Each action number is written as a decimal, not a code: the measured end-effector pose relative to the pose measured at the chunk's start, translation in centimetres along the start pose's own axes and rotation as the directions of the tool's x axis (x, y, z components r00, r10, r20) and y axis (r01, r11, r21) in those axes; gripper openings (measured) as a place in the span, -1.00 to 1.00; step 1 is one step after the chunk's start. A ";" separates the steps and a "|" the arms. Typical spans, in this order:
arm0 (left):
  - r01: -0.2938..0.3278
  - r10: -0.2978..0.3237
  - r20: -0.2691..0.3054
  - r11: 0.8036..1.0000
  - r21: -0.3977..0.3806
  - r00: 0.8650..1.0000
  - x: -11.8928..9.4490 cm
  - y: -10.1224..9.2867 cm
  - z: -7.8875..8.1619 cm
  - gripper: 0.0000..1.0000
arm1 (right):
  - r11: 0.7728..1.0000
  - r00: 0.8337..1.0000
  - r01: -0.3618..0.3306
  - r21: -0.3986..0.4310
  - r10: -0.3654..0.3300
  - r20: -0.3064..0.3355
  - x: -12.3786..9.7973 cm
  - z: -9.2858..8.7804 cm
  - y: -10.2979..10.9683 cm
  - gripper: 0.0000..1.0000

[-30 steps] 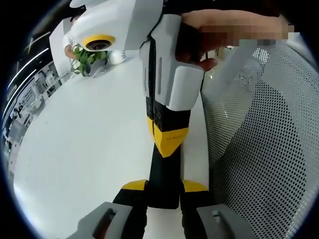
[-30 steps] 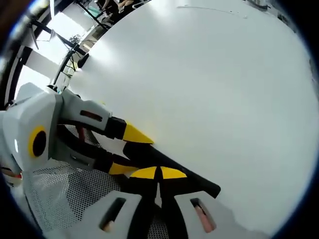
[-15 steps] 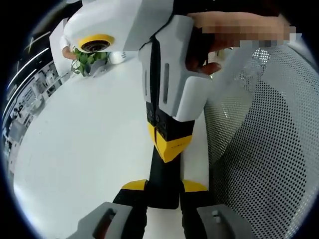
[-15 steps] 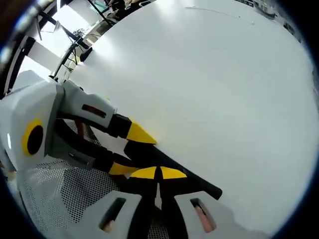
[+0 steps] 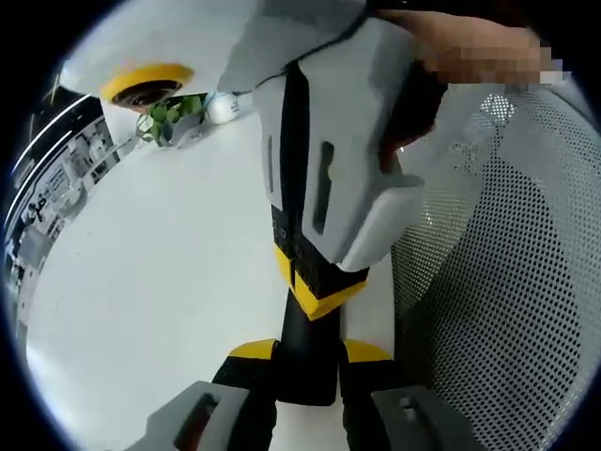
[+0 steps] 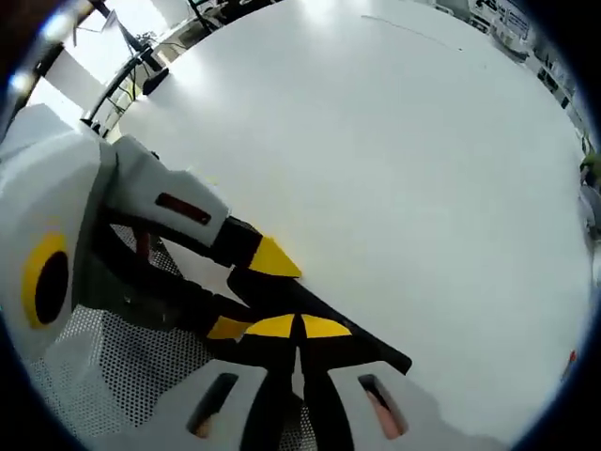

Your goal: Press the specified remote control buttons in sequence, fully releasing each button before pressing the next.

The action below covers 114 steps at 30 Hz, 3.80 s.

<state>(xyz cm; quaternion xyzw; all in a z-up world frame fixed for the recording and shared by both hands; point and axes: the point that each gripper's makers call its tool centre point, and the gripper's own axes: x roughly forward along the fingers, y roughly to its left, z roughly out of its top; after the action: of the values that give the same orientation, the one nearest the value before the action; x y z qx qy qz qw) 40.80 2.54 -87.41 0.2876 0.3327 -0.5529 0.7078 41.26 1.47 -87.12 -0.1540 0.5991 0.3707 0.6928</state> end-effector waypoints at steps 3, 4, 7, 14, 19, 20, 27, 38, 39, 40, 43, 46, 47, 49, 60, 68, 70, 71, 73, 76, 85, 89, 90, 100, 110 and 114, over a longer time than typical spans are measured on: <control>0.000 0.000 0.008 1.000 -0.003 1.000 0.0 0.0 0.0 -0.51 | 0.999 1.000 0.020 -0.039 -0.019 0.013 0.0 0.0 0.2 -1.00; 0.000 0.000 0.010 1.000 -0.006 1.000 0.0 0.0 0.0 -0.51 | 0.999 1.000 0.019 -0.040 -0.019 0.014 0.0 0.0 0.1 -1.00; -0.002 0.002 0.006 1.000 0.000 1.000 0.0 0.0 0.0 -0.51 | 0.999 0.999 -0.043 0.031 0.042 0.031 -0.1 0.1 0.1 -1.00; -0.005 0.005 0.015 1.000 -0.003 1.000 0.1 0.0 0.0 -0.51 | 0.985 0.977 -0.109 0.132 0.081 0.199 -2.8 2.3 -0.9 -1.00; 0.010 -0.009 0.012 1.000 -0.019 1.000 0.2 -0.1 -0.1 -0.52 | 0.954 0.886 -0.232 0.190 0.126 0.446 -8.0 4.8 -0.7 -1.00; 0.011 -0.011 0.010 1.000 -0.017 1.000 0.2 -0.1 -0.1 -0.52 | 0.951 0.862 -0.250 0.181 0.133 0.490 -9.1 5.2 -0.6 -1.00; 0.012 -0.012 -0.001 1.000 0.008 1.000 0.3 -0.2 0.0 -0.52 | 0.985 0.608 -0.151 0.089 0.021 0.794 -18.7 7.7 -1.3 -1.00; 0.006 -0.005 -0.017 0.998 0.061 1.000 0.4 -0.2 0.0 -0.52 | 0.966 0.343 0.171 0.195 -0.244 0.907 -27.8 4.2 -4.6 -0.33; 0.006 -0.005 -0.018 0.998 0.063 1.000 0.3 -0.2 0.0 -0.52 | 0.949 0.312 0.228 0.220 -0.285 0.906 -28.7 3.7 -5.4 -0.25; 0.007 -0.005 -0.018 0.998 0.064 1.000 0.3 -0.2 0.0 -0.52 | 0.938 0.293 0.258 0.230 -0.302 0.907 -29.2 3.4 -5.7 -0.15; 0.008 -0.007 -0.017 0.998 0.061 1.000 0.3 -0.2 0.0 -0.52 | 0.911 0.227 0.299 0.285 -0.358 0.906 -30.4 2.3 -6.6 0.21; 0.009 -0.008 -0.015 0.998 0.055 1.000 0.3 -0.2 0.0 -0.52 | 0.900 0.200 0.294 0.322 -0.387 0.900 -30.4 1.3 -7.0 0.46; 0.009 -0.008 -0.014 0.998 0.054 1.000 0.2 -0.3 0.0 -0.52 | 0.890 0.201 0.310 0.336 -0.406 0.891 -30.3 0.8 -7.2 0.52; 0.007 -0.007 -0.013 0.999 0.053 1.000 0.2 -0.3 0.0 -0.52 | 0.865 0.246 0.365 0.344 -0.446 0.861 -29.2 -0.4 -7.9 0.49; 0.011 -0.011 -0.009 0.999 0.034 1.000 0.1 -0.3 0.0 -0.52 | 0.844 0.231 0.329 0.423 -0.506 0.831 -27.4 -2.4 -8.4 0.65; 0.007 -0.006 -0.011 0.999 0.041 1.000 0.1 -0.3 0.0 -0.52 | 0.751 0.195 0.440 0.493 -0.616 0.763 -27.2 -3.3 -9.5 0.64; 0.011 -0.010 -0.014 0.999 0.039 1.000 0.1 -0.3 0.0 -0.52 | 0.747 0.198 0.416 0.519 -0.631 0.750 -27.2 -3.8 -10.1 0.63; 0.012 -0.011 -0.016 0.999 0.039 1.000 0.1 -0.3 0.0 -0.52 | 0.743 0.199 0.415 0.525 -0.637 0.745 -27.2 -4.0 -10.3 0.61; 0.012 -0.012 -0.018 0.999 0.039 1.000 0.1 -0.3 0.0 -0.52 | 0.746 0.214 0.396 0.536 -0.642 0.736 -27.0 -4.3 -10.6 0.58; 0.012 -0.011 -0.017 0.999 0.038 1.000 0.1 -0.3 0.0 -0.52 | 0.746 0.290 0.416 0.519 -0.650 0.702 -25.6 -4.7 -10.9 0.53; 0.009 -0.008 -0.018 0.999 0.046 1.000 0.1 -0.3 0.0 -0.52 | 0.756 0.282 0.421 0.501 -0.634 0.720 -25.8 -4.2 -10.1 0.60; 0.008 -0.008 -0.018 0.999 0.041 1.000 0.1 -0.3 0.0 -0.52 | 0.756 0.306 0.412 0.509 -0.641 0.704 -25.4 -4.5 -10.3 0.60; 0.009 -0.008 -0.017 0.999 0.039 1.000 0.1 -0.3 0.0 -0.52 | 0.756 0.320 0.408 0.511 -0.643 0.696 -25.1 -4.6 -10.4 0.60; 0.009 -0.008 -0.028 1.000 0.027 1.000 0.1 -0.1 0.0 -0.52 | 0.765 0.388 0.378 0.522 -0.643 0.661 -24.0 -5.2 -10.5 0.44; -0.006 0.006 -0.030 1.000 0.002 1.000 -0.2 1.3 -0.5 -0.52 | 0.773 0.414 0.382 0.506 -0.633 0.654 -23.5 -5.2 -10.4 0.38; -0.001 0.001 -0.030 1.000 0.004 1.000 -0.1 1.6 -0.5 -0.52 | 0.779 0.415 0.381 0.499 -0.626 0.661 -23.5 -5.1 -10.2 0.38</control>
<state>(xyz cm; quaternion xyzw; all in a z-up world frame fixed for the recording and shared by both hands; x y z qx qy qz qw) 42.23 3.36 -87.54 0.2973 0.3420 -0.5488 0.7025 44.55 -16.56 -68.49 -0.0487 0.1907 0.0847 0.9768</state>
